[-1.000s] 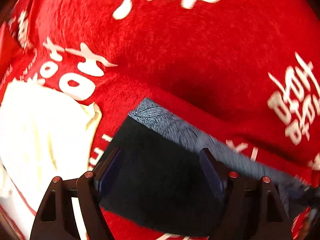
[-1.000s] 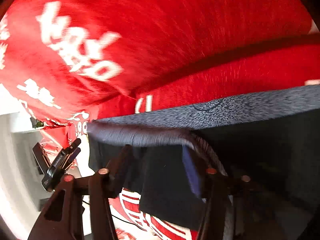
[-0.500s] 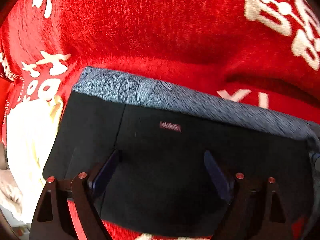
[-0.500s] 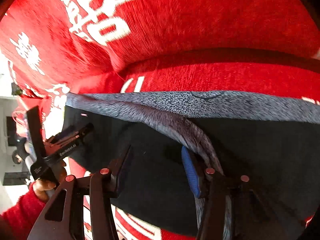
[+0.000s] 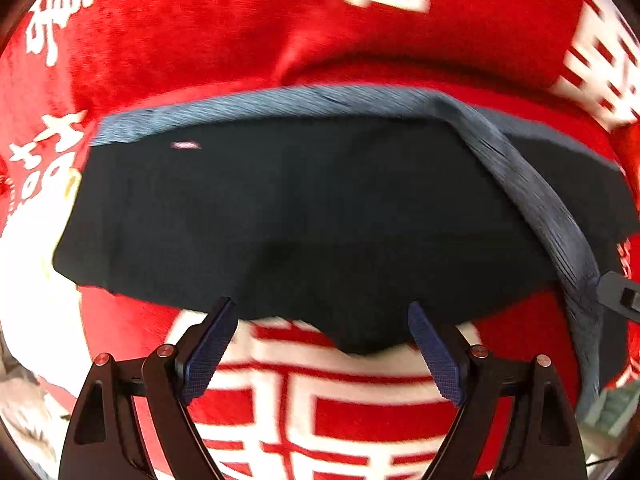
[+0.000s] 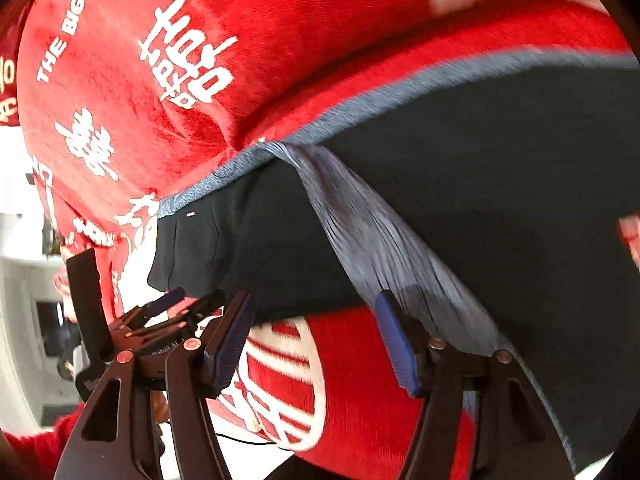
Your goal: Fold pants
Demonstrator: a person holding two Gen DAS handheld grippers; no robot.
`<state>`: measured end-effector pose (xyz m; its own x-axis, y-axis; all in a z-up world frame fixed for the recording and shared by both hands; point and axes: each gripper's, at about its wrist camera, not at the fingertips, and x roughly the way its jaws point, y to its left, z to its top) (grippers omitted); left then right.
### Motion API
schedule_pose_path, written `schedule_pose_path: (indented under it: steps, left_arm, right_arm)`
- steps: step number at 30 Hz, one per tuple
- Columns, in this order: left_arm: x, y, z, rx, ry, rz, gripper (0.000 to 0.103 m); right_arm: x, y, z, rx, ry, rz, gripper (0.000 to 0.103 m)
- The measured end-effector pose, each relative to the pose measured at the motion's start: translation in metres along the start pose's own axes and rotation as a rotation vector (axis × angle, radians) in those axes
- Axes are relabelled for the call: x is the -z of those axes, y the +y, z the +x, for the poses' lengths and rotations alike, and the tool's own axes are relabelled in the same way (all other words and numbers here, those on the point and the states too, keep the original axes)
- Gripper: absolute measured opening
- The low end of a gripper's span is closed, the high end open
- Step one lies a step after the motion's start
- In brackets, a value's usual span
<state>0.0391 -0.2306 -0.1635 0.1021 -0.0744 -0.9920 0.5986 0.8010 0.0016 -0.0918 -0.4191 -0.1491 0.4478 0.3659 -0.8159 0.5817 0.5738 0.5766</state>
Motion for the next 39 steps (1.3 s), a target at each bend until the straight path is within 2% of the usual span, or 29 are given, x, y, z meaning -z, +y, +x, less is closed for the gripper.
schedule_pose_path:
  steps: [5, 9, 12, 17, 20, 25, 30, 32, 37, 39]
  left_arm:
    - [0.028, -0.029, -0.013, 0.039, -0.001, 0.057, 0.088]
    - [0.050, -0.045, -0.025, 0.084, -0.012, 0.113, 0.088]
    - [0.064, -0.063, -0.029, 0.106, -0.009, 0.161, 0.088]
    - [0.079, -0.085, -0.024, 0.136, 0.014, 0.211, 0.088]
    - [0.084, -0.103, -0.020, 0.164, 0.034, 0.229, 0.088]
    - [0.089, -0.143, -0.017, 0.165, 0.039, 0.285, 0.088]
    - [0.085, -0.176, -0.012, 0.211, 0.067, 0.266, 0.088]
    - [0.081, -0.185, -0.009, 0.237, 0.090, 0.238, 0.088]
    - [0.077, -0.196, -0.001, 0.285, 0.133, 0.184, 0.088]
    - [0.075, -0.201, 0.002, 0.302, 0.146, 0.175, 0.088]
  right_arm:
    - [0.044, -0.024, -0.026, 0.057, -0.049, 0.090, 0.068]
    - [0.089, -0.044, -0.054, 0.195, -0.097, 0.121, 0.068]
    - [0.116, -0.066, -0.074, 0.264, -0.121, 0.156, 0.068]
    - [0.161, -0.112, -0.094, 0.360, -0.118, 0.257, 0.068]
    - [0.173, -0.132, -0.099, 0.381, -0.121, 0.281, 0.068]
    - [0.184, -0.164, -0.102, 0.346, -0.133, 0.317, 0.068]
    - [0.183, -0.186, -0.105, 0.222, -0.136, 0.309, 0.067]
    - [0.178, -0.189, -0.107, 0.172, -0.134, 0.302, 0.064]
    - [0.172, -0.192, -0.102, 0.060, -0.114, 0.281, 0.047]
    - [0.171, -0.195, -0.102, 0.018, -0.109, 0.272, 0.046]
